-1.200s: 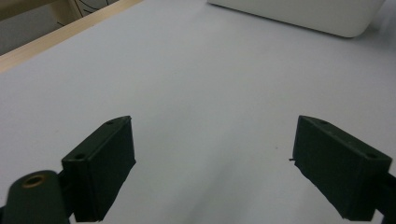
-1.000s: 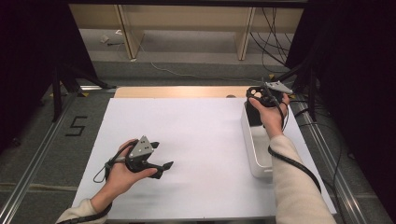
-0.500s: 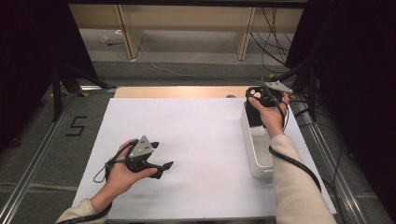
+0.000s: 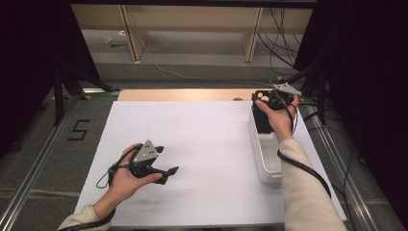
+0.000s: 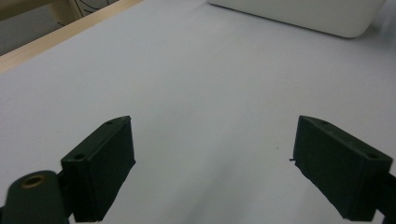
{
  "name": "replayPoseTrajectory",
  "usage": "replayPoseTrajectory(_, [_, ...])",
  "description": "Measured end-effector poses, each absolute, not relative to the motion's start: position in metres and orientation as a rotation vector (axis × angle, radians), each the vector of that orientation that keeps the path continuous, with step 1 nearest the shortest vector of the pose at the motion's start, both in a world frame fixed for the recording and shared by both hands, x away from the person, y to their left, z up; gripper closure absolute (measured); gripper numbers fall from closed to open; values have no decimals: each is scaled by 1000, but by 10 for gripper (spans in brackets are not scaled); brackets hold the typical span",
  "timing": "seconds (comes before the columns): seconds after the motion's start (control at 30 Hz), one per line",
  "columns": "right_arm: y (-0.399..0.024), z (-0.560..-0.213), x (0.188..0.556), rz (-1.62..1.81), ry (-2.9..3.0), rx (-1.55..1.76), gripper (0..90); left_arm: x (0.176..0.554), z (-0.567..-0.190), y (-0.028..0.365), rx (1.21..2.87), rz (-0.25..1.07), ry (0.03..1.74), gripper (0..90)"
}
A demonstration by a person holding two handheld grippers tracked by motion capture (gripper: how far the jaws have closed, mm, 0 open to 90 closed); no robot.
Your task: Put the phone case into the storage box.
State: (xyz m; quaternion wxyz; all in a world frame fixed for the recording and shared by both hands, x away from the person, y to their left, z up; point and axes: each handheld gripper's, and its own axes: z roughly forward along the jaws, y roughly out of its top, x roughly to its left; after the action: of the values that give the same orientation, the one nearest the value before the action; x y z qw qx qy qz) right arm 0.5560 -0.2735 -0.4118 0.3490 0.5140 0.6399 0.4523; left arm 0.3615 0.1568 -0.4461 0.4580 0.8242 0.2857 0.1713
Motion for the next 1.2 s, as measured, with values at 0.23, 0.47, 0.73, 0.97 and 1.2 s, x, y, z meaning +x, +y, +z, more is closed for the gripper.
replayPoseTrajectory(0.23, [-276,-408,554,1174,1636,1335,4,361,-446,157,2031,420,703,123])
replayPoseTrajectory(0.47, [-279,-400,547,1176,1623,1319,4,361,-446,156,2032,423,703,123])
replayPoseTrajectory(0.73, [-282,-395,535,1176,1634,1315,7,361,-446,156,2025,423,709,123])
replayPoseTrajectory(0.97, [-281,-390,524,1202,1655,1297,33,361,-446,156,2024,424,710,123])
replayPoseTrajectory(1.2, [-276,-382,510,1245,1669,1266,31,361,-445,157,2023,426,716,123])
